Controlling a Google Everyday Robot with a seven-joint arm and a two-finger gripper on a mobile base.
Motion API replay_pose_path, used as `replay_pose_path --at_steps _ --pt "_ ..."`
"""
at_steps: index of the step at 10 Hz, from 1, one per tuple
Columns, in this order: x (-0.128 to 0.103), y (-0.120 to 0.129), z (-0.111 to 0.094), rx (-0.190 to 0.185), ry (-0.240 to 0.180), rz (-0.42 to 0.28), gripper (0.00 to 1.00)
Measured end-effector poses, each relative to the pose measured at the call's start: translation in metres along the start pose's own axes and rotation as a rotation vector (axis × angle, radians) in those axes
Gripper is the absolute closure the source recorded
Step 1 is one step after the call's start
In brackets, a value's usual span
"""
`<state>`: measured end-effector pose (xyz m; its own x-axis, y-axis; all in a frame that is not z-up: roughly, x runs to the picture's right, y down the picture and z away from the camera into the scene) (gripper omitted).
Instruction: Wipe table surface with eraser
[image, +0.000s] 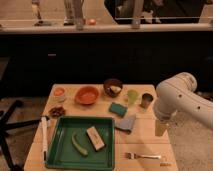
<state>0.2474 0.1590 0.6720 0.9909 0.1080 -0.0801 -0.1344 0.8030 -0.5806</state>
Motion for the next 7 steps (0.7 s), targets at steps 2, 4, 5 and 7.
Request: replay_pose_path --at_steps 2,4,5,7 --pt "-0.016 0.018 0.0 -0.001 -0.084 0.015 0.2" --pt "-0.044 0.032 -0.005 0.007 -0.12 0.017 0.2" --pt "-0.06 0.043 -0.006 0.013 -0.139 0.045 0.2" --pt "-0.087 0.053 -0.003 0.015 -0.171 0.124 0.2"
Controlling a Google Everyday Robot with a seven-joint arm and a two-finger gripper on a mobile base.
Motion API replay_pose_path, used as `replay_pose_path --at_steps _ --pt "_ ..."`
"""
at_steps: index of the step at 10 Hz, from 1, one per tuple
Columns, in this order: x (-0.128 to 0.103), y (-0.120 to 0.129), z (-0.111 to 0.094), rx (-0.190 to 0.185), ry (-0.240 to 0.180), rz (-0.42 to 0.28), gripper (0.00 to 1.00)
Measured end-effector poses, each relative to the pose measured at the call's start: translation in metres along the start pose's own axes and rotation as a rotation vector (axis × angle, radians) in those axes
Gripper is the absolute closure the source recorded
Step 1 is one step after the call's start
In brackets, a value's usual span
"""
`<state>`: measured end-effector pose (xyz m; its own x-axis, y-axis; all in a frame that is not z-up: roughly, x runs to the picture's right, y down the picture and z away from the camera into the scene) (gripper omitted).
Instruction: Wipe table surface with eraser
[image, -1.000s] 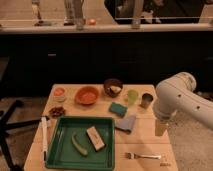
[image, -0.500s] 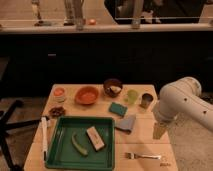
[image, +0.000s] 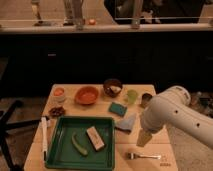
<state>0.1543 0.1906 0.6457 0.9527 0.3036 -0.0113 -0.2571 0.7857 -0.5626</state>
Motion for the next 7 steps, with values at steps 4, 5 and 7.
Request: replay_pose_path --at_steps 4,5,7 --pt "-0.046 0.014 0.03 0.003 0.0 0.063 0.2" --pt "-0.059 0.016 0.038 0.002 0.011 0.048 0.2" --pt "-0.076 0.02 0.046 0.0 0.02 0.019 0.2"
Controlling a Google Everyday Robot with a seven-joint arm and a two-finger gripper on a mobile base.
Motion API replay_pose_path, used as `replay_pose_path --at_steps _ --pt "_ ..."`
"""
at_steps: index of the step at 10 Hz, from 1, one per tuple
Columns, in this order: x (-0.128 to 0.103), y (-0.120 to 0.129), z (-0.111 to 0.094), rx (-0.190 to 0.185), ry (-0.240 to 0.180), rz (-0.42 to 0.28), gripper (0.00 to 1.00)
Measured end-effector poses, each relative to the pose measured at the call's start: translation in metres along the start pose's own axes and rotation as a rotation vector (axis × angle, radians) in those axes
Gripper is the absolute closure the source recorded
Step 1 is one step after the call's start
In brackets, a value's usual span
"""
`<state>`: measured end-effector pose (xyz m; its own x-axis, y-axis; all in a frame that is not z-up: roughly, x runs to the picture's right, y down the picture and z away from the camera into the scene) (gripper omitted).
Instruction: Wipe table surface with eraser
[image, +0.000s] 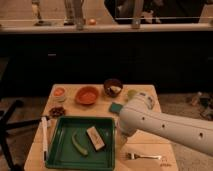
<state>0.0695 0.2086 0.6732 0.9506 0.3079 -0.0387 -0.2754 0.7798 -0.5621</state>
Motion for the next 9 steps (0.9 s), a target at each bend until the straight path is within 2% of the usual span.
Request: replay_pose_path --at_steps 7,9 --pt "0.0 0.0 0.0 0.0 -0.003 0.001 0.2" --pt "-0.006 0.009 0.002 -0.005 -0.012 0.026 0.2"
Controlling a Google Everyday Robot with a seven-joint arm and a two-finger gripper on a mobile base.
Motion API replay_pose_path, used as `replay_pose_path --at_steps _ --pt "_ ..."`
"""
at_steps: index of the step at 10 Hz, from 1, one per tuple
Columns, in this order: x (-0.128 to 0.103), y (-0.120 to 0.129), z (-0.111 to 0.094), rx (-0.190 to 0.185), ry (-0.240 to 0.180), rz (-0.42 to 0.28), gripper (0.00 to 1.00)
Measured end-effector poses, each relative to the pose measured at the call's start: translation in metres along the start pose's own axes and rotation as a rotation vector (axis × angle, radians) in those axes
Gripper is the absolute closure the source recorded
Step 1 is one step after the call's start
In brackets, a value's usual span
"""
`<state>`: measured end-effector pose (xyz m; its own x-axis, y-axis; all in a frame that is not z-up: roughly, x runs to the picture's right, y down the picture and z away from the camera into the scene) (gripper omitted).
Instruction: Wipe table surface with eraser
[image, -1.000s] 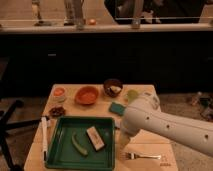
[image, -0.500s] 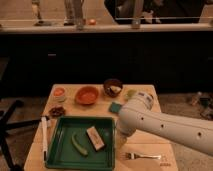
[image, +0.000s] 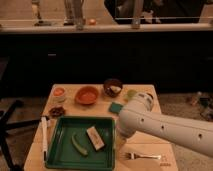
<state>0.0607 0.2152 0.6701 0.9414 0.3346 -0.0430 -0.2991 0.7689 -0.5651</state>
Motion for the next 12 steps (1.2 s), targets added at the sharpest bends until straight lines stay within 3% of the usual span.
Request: replay_pose_path --at_steps 5,7,9,12 --pt "-0.065 0.036 0.019 -0.032 -0.022 0.067 0.2" --pt "-0.085 0.037 0.034 -0.043 -0.018 0.09 0.2" --pt "-0.107 0.029 0.062 -0.057 0.013 0.113 0.2" --pt "-0.116 0.016 0.083 -0.053 0.033 0.183 0.2"
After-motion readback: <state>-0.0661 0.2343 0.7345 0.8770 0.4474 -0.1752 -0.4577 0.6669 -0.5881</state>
